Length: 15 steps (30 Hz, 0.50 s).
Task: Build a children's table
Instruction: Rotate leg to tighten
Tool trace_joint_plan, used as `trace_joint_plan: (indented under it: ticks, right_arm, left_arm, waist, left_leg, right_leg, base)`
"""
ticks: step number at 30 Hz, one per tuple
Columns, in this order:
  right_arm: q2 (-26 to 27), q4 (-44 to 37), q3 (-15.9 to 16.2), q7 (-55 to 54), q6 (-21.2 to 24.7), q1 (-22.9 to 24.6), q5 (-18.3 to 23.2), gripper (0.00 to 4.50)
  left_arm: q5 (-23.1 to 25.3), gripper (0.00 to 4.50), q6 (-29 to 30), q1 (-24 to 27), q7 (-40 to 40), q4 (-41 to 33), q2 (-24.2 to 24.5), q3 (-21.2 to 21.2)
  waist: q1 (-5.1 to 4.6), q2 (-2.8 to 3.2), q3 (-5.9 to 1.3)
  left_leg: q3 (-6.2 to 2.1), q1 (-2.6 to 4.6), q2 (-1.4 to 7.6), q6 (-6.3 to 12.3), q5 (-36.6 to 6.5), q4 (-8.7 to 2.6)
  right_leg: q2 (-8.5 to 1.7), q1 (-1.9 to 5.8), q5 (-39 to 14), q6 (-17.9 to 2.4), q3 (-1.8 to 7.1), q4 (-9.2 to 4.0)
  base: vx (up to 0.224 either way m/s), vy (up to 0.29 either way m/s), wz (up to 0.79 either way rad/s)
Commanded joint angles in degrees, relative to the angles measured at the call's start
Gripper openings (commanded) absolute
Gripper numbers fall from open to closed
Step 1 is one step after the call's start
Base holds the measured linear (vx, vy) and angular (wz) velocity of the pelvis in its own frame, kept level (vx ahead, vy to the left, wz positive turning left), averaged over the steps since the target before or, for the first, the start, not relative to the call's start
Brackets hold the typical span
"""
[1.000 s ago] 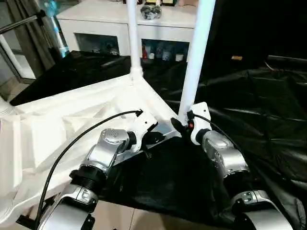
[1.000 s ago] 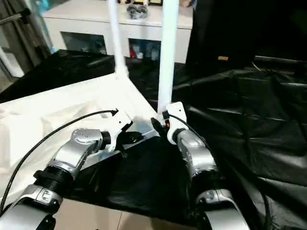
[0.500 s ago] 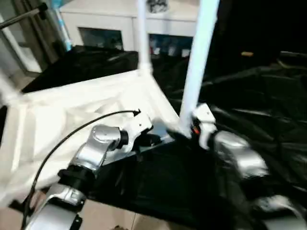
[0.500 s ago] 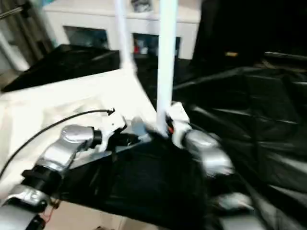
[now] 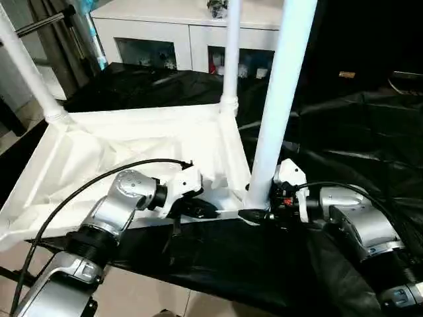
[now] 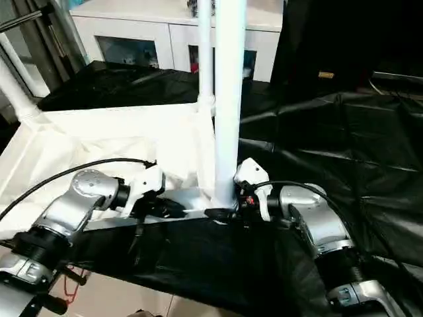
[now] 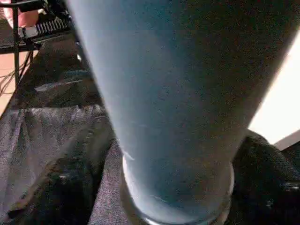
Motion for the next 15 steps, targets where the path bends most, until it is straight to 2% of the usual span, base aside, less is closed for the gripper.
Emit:
trace_joint_plan:
  ticks: [1, 2, 3, 4, 7, 9, 10, 12, 15]
  right_arm:
    - [1.51, -0.36, 3.02, 2.12, -0.34, 0.04, -0.06, 3.38]
    - [1.64, -0.2, 3.18, 2.06, -0.33, -0.01, -0.18, 3.25]
    - [1.75, -0.13, 3.31, 1.97, -0.26, -0.1, -0.22, 3.25]
    - [1.89, -0.19, 3.41, 1.8, 0.09, -0.11, -0.04, 3.09]
    - [2.86, 0.38, 3.39, 0.31, 0.38, -0.22, -0.02, 2.97]
    - [3.9, 0.71, 3.13, -1.09, 0.48, 0.11, -0.07, 2.81]
    - [4.39, 0.61, 2.98, -1.24, 0.92, 0.4, 0.37, 2.76]
    - [5.66, 0.74, 2.5, -2.53, 1.54, 0.9, 0.79, 2.73]
    - [9.48, 5.22, 1.05, -11.49, 0.36, 0.17, -1.79, 2.7]
  left_arm:
    - [-0.25, 0.0, -0.22, 0.39, 0.74, -0.91, -0.97, -0.92]
    - [-0.55, 0.0, 0.17, 0.56, 0.66, -1.26, -1.03, -0.84]
    - [-0.66, 0.0, 0.42, 0.62, 0.68, -1.57, -1.03, -0.8]
    - [-0.67, 0.0, 0.57, 0.69, 0.8, -1.86, -1.0, -0.82]
    - [-1.0, 0.0, 0.79, 0.9, 1.09, -1.95, -1.06, -0.43]
    - [-1.15, 0.0, 1.47, 1.26, 1.79, -2.12, -1.3, -0.21]
    - [-1.11, 0.0, 1.67, 1.36, 2.3, -2.14, -1.51, -0.12]
    - [-1.13, 0.0, 2.87, 1.27, 3.97, -2.09, -2.25, 0.32]
    - [-0.21, 0.0, 4.45, -0.42, 10.84, 0.11, -5.25, 1.82]
  waist:
    - [-0.09, -0.79, -3.69]
    - [-0.07, -0.59, -3.65]
    - [-0.09, -0.76, -3.65]
    - [-0.07, -0.69, -3.65]
    - [-0.13, -0.66, -3.73]
    - [-0.28, -0.96, -3.63]
    - [-0.43, -0.82, -3.54]
    - [-0.57, -0.92, -3.37]
    - [-0.89, -1.01, -3.03]
  left_leg:
    - [-0.63, 0.58, 2.14, 3.53, -9.74, -3.6]
    - [-0.63, 0.57, 2.12, 3.45, -9.92, -3.61]
    - [-0.62, 0.56, 2.1, 3.38, -10.02, -3.62]
    - [-0.66, 0.58, 2.13, 3.32, -9.98, -3.64]
    - [-0.64, 0.61, 2.1, 3.33, -9.53, -3.56]
    - [-0.64, 0.53, 2.06, 3.28, -9.77, -3.62]
    - [-0.69, 0.52, 2.05, 3.07, -10.46, -3.71]
    - [-0.75, 0.53, 2.06, 2.58, -12.03, -3.85]
    - [-0.97, 0.89, 1.97, 0.89, -15.81, -4.22]
  right_leg:
    - [-2.83, 2.84, -8.07, -14.64, 2.28, -3.42]
    - [-2.84, 2.83, -8.46, -14.53, 2.27, -3.48]
    - [-2.82, 2.88, -8.82, -14.38, 2.27, -3.51]
    - [-2.84, 2.88, -9.04, -14.3, 2.28, -3.49]
    - [-2.8, 2.89, -8.39, -14.33, 2.28, -3.39]
    - [-2.82, 2.89, -9.29, -14.1, 2.25, -3.49]
    - [-2.83, 2.87, -10.61, -13.89, 2.25, -3.62]
    - [-2.88, 2.79, -13.38, -13.25, 2.28, -3.86]
    - [-2.99, 2.4, -19.83, -11.68, 2.26, -4.64]
  base:
    - [0.0, 0.0, 0.0]
    - [0.0, 0.0, 0.0]
    - [0.0, 0.0, 0.0]
    - [0.0, 0.0, 0.0]
    - [0.0, 0.0, 0.0]
    - [0.0, 0.0, 0.0]
    - [0.0, 0.0, 0.0]
    - [0.0, 0.0, 0.0]
    - [0.0, 0.0, 0.0]
